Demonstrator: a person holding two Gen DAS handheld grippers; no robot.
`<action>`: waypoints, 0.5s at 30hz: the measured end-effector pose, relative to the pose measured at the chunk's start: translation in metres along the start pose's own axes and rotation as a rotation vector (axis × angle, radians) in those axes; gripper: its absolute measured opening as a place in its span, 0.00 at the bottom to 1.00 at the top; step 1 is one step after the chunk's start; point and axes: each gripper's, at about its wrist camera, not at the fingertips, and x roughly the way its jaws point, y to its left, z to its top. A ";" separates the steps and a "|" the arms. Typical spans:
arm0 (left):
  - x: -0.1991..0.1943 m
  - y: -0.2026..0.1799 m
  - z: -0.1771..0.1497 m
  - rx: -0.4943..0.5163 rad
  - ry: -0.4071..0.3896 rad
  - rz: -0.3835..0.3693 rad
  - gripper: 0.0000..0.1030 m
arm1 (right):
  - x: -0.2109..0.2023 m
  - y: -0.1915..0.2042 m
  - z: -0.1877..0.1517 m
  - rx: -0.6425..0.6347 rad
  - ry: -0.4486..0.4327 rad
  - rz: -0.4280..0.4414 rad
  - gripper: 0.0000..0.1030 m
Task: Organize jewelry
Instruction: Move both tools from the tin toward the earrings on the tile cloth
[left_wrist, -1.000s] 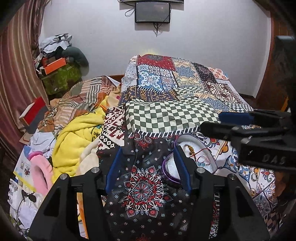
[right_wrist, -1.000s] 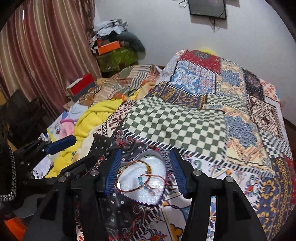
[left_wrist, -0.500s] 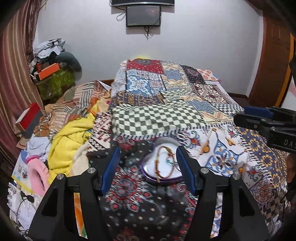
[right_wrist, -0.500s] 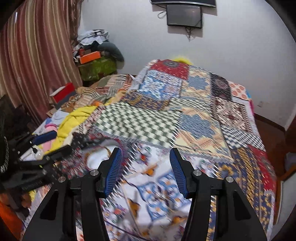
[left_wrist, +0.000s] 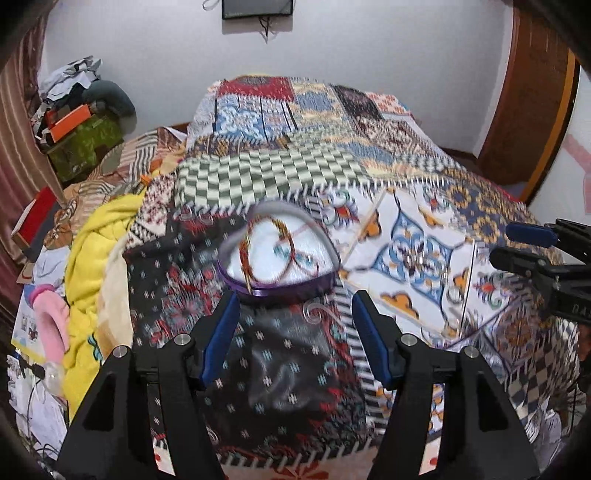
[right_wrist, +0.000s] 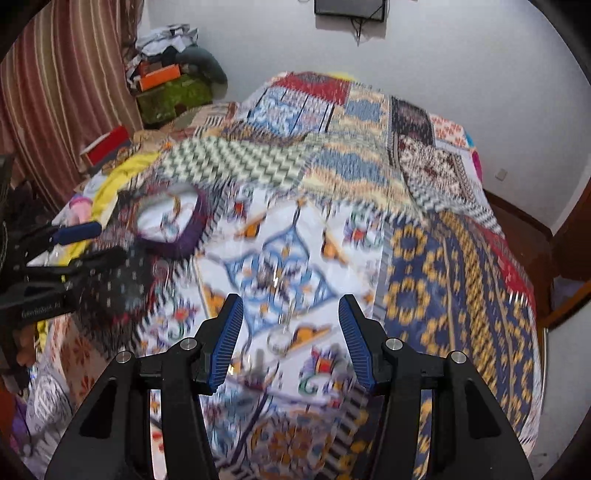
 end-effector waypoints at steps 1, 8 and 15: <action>0.001 -0.001 -0.005 0.000 0.014 -0.007 0.60 | 0.001 0.002 -0.007 0.000 0.014 0.011 0.49; 0.011 -0.004 -0.029 -0.016 0.085 -0.018 0.60 | 0.016 0.017 -0.034 0.023 0.099 0.105 0.49; 0.017 -0.010 -0.047 -0.015 0.124 -0.032 0.60 | 0.031 0.020 -0.045 0.048 0.140 0.127 0.49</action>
